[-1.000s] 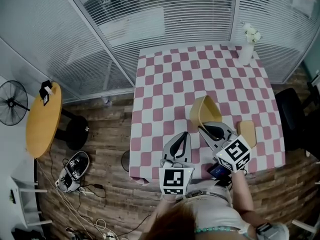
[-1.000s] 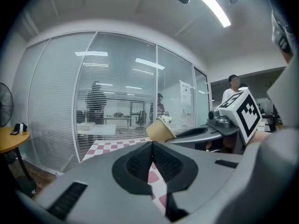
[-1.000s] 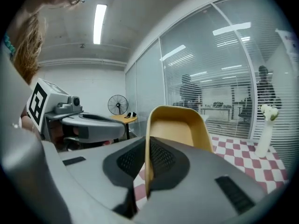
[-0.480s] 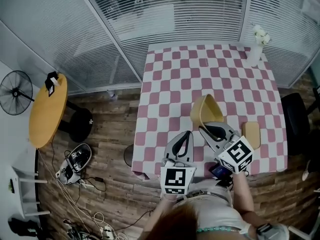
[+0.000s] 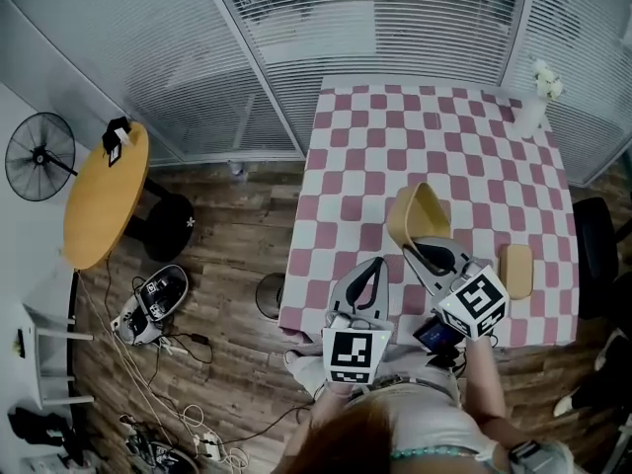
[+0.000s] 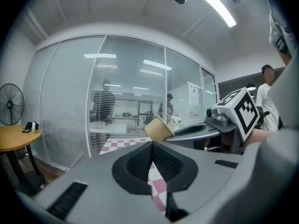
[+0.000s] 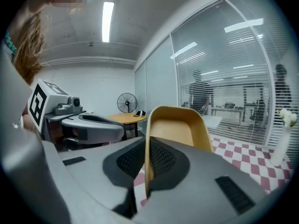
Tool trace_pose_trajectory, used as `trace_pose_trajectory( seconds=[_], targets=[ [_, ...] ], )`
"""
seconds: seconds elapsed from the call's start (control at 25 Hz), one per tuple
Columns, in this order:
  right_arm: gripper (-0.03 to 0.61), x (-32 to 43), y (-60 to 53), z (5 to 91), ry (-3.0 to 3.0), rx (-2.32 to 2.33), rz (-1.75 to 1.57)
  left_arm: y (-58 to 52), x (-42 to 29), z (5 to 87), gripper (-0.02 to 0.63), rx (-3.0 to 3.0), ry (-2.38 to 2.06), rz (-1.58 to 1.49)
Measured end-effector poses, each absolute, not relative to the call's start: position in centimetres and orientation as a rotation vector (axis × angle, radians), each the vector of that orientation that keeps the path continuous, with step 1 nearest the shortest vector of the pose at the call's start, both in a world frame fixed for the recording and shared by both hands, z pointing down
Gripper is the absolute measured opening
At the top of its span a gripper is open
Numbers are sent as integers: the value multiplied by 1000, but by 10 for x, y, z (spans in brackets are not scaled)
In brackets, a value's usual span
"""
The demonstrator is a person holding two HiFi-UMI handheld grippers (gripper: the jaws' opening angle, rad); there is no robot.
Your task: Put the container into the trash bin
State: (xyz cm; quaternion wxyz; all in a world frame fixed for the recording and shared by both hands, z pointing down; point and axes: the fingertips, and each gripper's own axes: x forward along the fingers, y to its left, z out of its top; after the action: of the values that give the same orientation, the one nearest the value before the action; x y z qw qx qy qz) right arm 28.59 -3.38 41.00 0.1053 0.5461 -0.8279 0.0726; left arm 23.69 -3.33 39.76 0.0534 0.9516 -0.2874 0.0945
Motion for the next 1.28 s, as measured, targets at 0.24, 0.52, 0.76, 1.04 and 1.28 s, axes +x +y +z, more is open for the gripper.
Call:
trace_pose_trajectory(
  seconds=[0.24, 0.52, 0.76, 1.04, 1.28],
  targets=[
    [5, 220, -69, 409, -2451, 1585, 204, -69, 164, 399, 5, 2867, -924, 288],
    [5, 111, -120, 413, -2504, 1519, 189, -114, 60, 399, 5, 2860, -993, 285],
    [5, 3, -157, 418, -2622, 1343, 147, -148, -37, 406, 5, 2782, -1162, 235],
    [5, -107, -167, 425, -2744, 1059, 126, -160, -132, 414, 5, 2627, -1411, 221],
    [5, -161, -167, 437, -2788, 903, 153, -153, -181, 421, 5, 2537, -1540, 243]
  ],
)
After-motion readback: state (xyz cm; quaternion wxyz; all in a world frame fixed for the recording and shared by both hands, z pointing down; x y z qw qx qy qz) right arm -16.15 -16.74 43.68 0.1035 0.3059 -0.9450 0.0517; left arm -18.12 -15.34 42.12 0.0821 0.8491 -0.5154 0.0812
